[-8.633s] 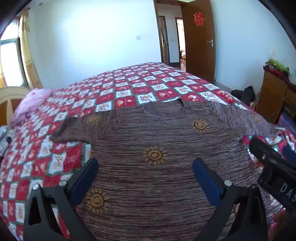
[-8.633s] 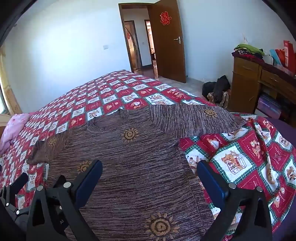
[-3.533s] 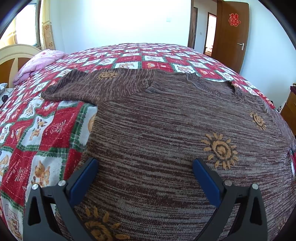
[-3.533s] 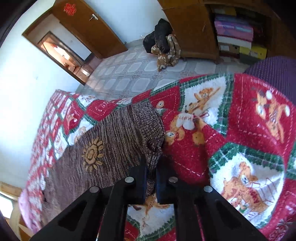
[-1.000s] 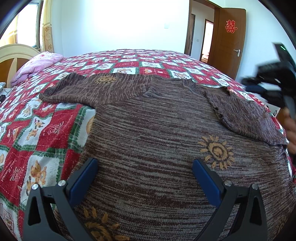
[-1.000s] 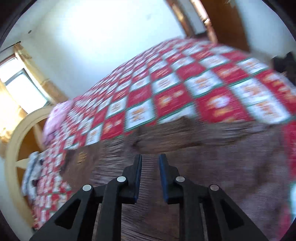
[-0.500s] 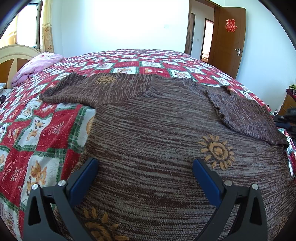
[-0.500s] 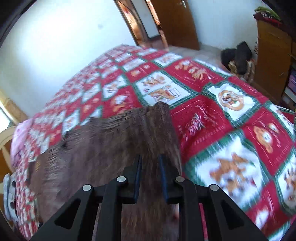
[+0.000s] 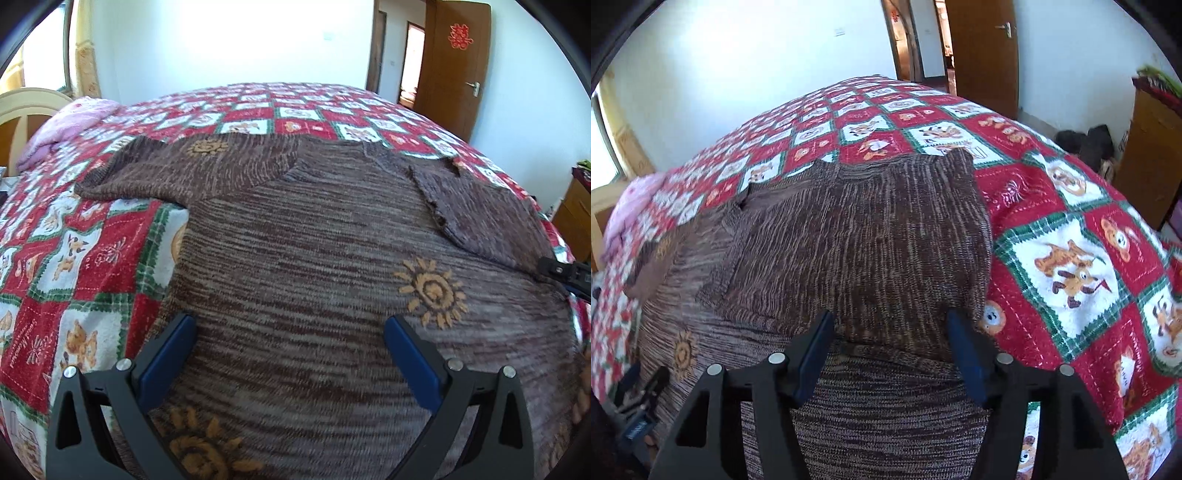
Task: Fold small clothes
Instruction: 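Grasp the other sleeve cuff with the left gripper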
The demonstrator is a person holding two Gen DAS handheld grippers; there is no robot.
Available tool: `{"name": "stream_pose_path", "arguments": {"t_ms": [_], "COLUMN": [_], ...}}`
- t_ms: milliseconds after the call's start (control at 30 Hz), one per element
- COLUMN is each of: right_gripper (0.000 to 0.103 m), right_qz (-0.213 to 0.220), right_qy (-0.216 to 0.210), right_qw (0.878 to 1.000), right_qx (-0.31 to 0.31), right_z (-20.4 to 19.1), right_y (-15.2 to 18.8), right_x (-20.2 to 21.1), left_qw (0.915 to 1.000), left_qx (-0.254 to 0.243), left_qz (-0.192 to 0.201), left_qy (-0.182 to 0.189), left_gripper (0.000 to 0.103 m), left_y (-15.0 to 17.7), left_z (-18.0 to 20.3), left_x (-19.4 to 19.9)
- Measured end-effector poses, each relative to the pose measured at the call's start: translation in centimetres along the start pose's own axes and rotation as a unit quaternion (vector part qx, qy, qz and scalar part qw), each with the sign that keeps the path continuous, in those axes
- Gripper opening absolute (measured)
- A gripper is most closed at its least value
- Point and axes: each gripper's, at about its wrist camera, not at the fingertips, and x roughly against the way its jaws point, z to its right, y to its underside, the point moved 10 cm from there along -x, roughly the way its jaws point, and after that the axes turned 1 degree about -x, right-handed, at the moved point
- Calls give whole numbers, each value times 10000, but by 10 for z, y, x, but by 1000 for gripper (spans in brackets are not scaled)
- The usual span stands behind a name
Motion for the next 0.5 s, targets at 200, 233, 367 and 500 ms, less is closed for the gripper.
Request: {"name": "stream_pose_path", "arguments": {"t_ms": [200,233,367,500], "right_gripper": [65,65,65,65], "right_qz": [243,283,430,386], "right_qy": [-658,-793,-1035,-998], "right_qw": [9959,9939,9891,9903], "right_qx": [-575,-716,-959,-887], "right_z": [11,13,16,12], "right_y": [-4,-5,-7,-7], "right_x": [9,10,15,12], "left_qw": [9948,9909,9704,9559], "left_qx": [886,1214,2224,2744], "left_qz": [432,526,691,566], "left_qy": [-252,-250,-634,-881], "left_gripper": [103,103,98,85], "left_y": [-45,-60,-105,-123], "left_z": [-82,-108,-198,-253], "left_x": [30,30,12,-27]}}
